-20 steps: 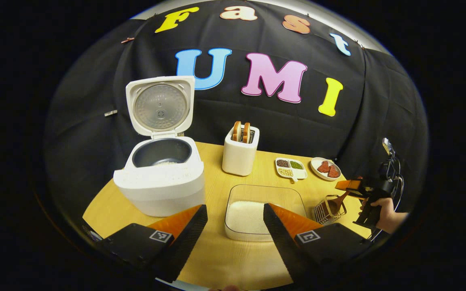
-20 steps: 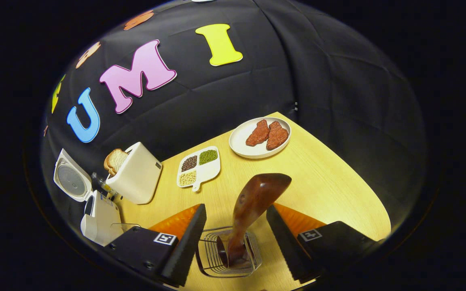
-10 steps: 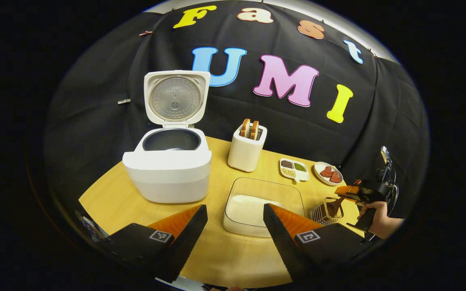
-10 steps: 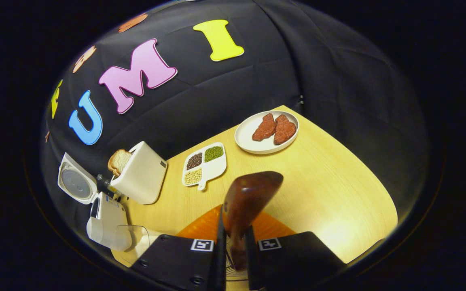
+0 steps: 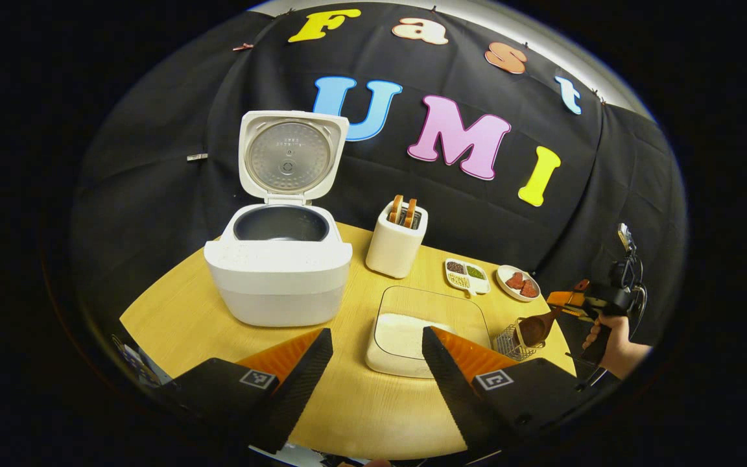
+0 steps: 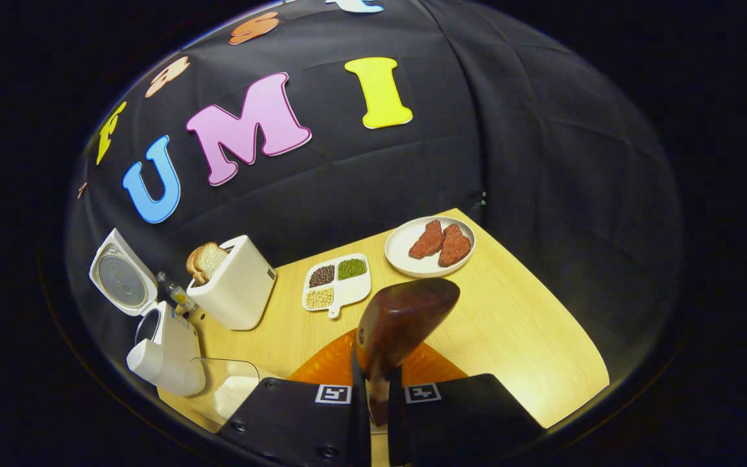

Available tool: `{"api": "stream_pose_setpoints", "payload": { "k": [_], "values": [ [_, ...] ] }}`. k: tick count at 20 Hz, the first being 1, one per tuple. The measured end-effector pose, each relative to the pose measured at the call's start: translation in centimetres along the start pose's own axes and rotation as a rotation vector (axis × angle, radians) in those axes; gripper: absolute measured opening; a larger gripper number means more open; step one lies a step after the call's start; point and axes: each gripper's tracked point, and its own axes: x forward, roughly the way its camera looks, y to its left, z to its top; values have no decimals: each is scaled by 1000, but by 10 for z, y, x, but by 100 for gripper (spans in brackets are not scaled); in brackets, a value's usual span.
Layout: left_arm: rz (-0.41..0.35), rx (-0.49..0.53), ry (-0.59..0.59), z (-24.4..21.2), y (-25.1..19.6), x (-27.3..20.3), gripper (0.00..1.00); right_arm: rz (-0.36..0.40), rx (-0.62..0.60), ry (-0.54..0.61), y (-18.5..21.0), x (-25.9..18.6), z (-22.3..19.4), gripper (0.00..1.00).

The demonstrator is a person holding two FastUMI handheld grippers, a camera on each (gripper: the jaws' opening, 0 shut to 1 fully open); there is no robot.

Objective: Close the left gripper, press the button to open the rice cooker; take a wooden spoon from the chopstick holder with the right hand, scoop a spoonful of rice and pour it into the rice cooker, then put the wooden spoon back into the chopstick holder.

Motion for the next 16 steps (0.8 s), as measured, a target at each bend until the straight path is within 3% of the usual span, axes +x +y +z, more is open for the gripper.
{"api": "stream_pose_setpoints", "payload": {
  "k": [6,16],
  "values": [
    [-24,130,-43,-4,50,-17,96,12,-17,-92,48,-43,31,14],
    [-21,156,-39,-7,134,-24,96,180,-23,-125,172,-67,16,14]
  ]
}}
